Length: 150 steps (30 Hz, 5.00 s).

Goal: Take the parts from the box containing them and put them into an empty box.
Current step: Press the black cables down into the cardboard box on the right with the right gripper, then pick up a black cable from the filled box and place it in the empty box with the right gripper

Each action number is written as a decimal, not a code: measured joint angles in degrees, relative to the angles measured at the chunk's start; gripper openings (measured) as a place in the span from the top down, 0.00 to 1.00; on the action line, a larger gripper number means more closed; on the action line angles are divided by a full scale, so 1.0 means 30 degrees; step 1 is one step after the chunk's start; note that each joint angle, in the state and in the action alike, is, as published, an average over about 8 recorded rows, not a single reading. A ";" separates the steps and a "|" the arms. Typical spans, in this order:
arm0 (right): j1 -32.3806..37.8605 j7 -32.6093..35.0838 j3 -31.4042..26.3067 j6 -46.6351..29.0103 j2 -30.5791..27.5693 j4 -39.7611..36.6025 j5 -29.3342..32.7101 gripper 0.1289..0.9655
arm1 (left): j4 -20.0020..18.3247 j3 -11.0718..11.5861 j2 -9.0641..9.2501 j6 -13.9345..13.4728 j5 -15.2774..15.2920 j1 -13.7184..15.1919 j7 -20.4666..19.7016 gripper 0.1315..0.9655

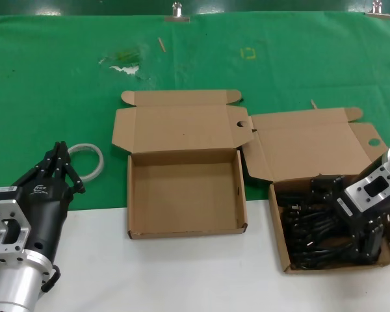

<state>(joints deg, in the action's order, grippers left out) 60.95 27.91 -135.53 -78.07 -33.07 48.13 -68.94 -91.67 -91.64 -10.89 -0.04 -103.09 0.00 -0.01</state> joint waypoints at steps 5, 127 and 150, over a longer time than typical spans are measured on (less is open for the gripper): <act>-0.0015 -0.0159 0.0211 -0.0033 0.0013 0.0133 0.0095 0.10 | 0.0000 0.0000 0.0000 0.0000 0.0000 0.0000 0.0000 0.97; 0.2463 0.0932 0.1775 0.3633 0.7573 -0.4789 -0.1679 0.95 | 0.0000 0.0000 0.0001 0.0000 -0.0003 0.0000 0.0004 0.97; 0.1946 0.0357 0.1460 0.4066 0.7607 -0.4527 -0.1427 0.95 | 0.0000 0.0000 0.0001 0.0000 -0.0003 0.0000 0.0004 0.97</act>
<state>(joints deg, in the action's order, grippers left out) 66.79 28.98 -131.16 -65.87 -10.25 34.55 -73.22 -91.67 -91.64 -10.89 -0.04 -103.10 0.00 0.01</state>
